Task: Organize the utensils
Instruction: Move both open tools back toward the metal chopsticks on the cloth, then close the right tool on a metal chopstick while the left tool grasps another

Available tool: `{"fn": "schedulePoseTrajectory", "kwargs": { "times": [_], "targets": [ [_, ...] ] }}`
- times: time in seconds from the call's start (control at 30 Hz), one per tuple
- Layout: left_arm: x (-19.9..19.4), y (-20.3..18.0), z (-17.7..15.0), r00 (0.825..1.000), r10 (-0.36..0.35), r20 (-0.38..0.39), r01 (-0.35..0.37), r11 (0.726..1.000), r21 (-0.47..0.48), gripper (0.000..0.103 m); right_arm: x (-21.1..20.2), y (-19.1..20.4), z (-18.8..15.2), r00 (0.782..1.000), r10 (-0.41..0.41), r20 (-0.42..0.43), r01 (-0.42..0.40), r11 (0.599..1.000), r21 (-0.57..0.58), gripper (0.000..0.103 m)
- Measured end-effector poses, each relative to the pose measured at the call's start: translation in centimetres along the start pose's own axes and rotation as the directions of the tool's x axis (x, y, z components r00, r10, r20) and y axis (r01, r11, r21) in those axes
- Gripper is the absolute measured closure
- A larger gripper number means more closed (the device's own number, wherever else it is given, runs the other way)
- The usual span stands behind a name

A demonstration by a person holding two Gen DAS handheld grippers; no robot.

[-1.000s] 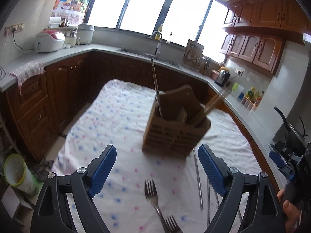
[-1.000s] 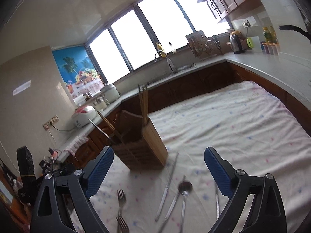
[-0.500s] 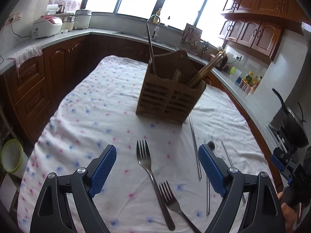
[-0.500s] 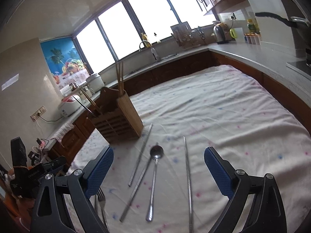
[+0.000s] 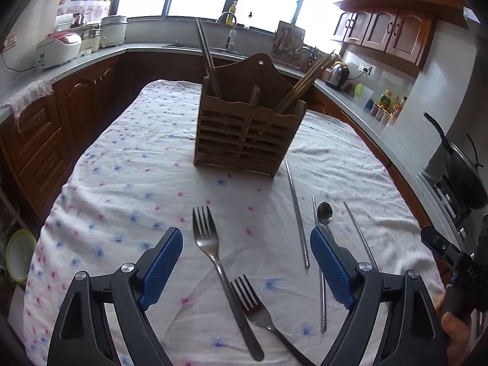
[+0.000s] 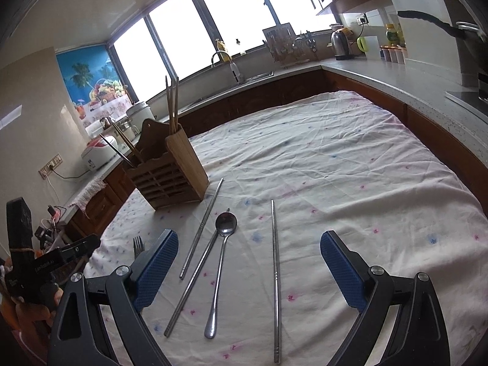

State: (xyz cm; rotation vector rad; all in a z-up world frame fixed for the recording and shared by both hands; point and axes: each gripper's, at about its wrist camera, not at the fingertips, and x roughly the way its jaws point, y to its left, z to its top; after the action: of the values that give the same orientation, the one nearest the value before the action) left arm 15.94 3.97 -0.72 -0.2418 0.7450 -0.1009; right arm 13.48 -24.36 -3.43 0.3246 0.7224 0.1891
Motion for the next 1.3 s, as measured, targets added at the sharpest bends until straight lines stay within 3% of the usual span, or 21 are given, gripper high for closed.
{"fn": "schedulePoseTrajectory", "kwargs": {
  "times": [0.2, 0.3, 0.43, 0.67, 0.73, 0.93, 0.97, 1.03, 1.1, 1.23, 1.3],
  "targets": [
    [2.3, -1.7, 1.3, 0.999, 0.002, -0.041, 0.0, 0.999, 0.046, 0.02, 1.6, -0.4, 0.3, 0.999, -0.012, -0.052, 0.012, 1.0, -0.014, 0.008],
    [4.0, -2.8, 2.1, 0.998, 0.002, -0.066, 0.004, 0.997, 0.079, 0.027, 2.3, -0.5, 0.6, 0.998, -0.025, -0.065, 0.023, 0.999, -0.029, 0.009],
    [6.8, -4.4, 3.7, 0.994, -0.005, -0.107, 0.018, 0.992, 0.129, 0.046, 3.6, -0.5, 1.1, 0.994, -0.053, -0.098, 0.048, 0.997, -0.053, 0.028],
    [12.8, -7.3, 5.7, 0.982, -0.019, -0.186, 0.056, 0.979, 0.195, 0.049, 6.5, -1.2, 0.9, 0.979, -0.08, -0.189, 0.069, 0.996, -0.06, 0.057],
    [15.1, -8.4, 5.6, 0.975, 0.016, -0.221, 0.04, 0.969, 0.246, 0.064, 7.2, -1.4, 0.6, 0.973, -0.083, -0.214, 0.072, 0.996, -0.059, 0.064],
    [20.3, -9.7, 4.2, 0.946, 0.092, -0.312, 0.015, 0.946, 0.324, 0.081, 8.8, -1.5, 0.1, 0.96, -0.098, -0.261, 0.079, 0.994, -0.079, 0.073],
    [20.3, -9.9, 3.9, 0.949, 0.089, -0.303, 0.017, 0.944, 0.33, 0.082, 9.0, -1.4, 0.1, 0.959, -0.1, -0.265, 0.08, 0.993, -0.084, 0.074],
    [20.1, -10.0, 3.7, 0.948, 0.085, -0.306, 0.027, 0.938, 0.344, 0.095, 9.4, -1.3, 0.0, 0.956, -0.105, -0.273, 0.08, 0.992, -0.099, 0.075],
    [19.6, -10.0, 3.2, 0.946, 0.071, -0.317, 0.047, 0.937, 0.348, 0.096, 10.1, -1.1, -0.2, 0.951, -0.114, -0.287, 0.084, 0.99, -0.117, 0.077],
    [17.1, -9.0, 1.0, 0.94, 0.033, -0.339, 0.087, 0.939, 0.334, 0.098, 10.4, -0.8, -0.7, 0.944, -0.148, -0.294, 0.103, 0.981, -0.164, 0.092],
    [15.7, -8.5, 0.3, 0.937, 0.032, -0.348, 0.089, 0.942, 0.325, 0.098, 10.2, -0.8, -0.8, 0.945, -0.136, -0.299, 0.091, 0.983, -0.158, 0.092]
  ]
}}
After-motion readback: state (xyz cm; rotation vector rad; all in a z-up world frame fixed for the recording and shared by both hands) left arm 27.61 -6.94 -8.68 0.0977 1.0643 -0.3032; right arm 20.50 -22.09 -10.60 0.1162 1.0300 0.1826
